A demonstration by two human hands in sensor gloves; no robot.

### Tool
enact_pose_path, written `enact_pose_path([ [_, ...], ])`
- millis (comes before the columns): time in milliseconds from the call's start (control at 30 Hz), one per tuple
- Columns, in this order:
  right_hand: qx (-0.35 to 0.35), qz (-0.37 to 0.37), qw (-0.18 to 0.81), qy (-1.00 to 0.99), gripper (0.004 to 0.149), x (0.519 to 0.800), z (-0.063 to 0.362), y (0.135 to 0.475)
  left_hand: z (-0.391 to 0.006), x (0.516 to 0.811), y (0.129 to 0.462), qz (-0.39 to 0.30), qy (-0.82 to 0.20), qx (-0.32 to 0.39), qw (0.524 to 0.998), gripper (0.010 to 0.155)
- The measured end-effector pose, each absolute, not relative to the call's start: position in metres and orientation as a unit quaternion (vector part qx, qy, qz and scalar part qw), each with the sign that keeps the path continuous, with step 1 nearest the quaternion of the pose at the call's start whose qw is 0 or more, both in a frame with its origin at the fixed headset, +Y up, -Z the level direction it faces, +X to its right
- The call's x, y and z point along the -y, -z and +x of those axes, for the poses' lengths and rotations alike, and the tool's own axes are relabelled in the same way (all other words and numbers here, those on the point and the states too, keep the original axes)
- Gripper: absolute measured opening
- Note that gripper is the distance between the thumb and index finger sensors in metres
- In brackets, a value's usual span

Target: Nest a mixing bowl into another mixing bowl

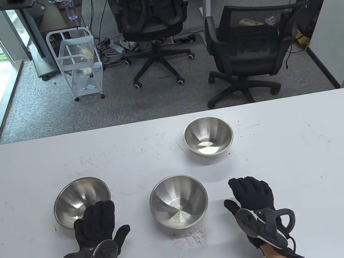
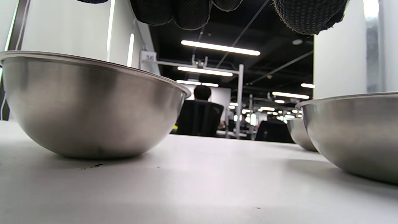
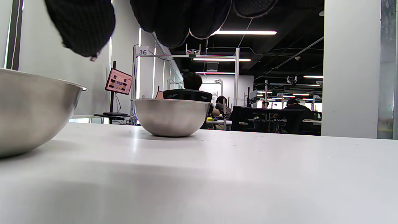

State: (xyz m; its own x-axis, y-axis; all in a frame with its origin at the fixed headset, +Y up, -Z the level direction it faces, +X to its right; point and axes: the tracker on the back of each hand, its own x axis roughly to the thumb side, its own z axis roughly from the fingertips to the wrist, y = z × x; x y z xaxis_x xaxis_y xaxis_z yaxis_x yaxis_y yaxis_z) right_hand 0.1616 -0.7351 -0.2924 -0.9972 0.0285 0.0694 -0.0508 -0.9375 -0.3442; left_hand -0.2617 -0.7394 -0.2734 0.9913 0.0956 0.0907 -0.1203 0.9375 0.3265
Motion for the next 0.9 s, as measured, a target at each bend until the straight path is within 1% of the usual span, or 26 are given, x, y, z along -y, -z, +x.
enact_pose_path([
  [200, 0.175, 0.031, 0.030, -0.984, 0.068, 0.735, 0.163, 0.292, -0.281, 0.737, 0.275, 0.180, -0.058, -0.005, 0.982, 0.081],
  [367, 0.176, 0.033, 0.039, -0.983, 0.068, 0.736, 0.164, 0.292, -0.293, 0.737, 0.277, 0.179, -0.038, -0.036, 0.982, 0.068],
  [433, 0.175, 0.033, 0.040, -0.983, 0.068, 0.736, 0.164, 0.292, -0.294, 0.738, 0.279, 0.177, -0.024, -0.045, 0.983, 0.063],
  [800, 0.171, 0.039, 0.051, -0.983, 0.068, 0.737, 0.164, 0.292, -0.294, 0.747, 0.294, 0.125, 0.024, -0.068, 0.990, 0.047],
  [900, 0.169, 0.041, 0.055, -0.983, 0.068, 0.738, 0.164, 0.292, -0.292, 0.747, 0.295, 0.127, 0.034, -0.073, 0.989, 0.043],
])
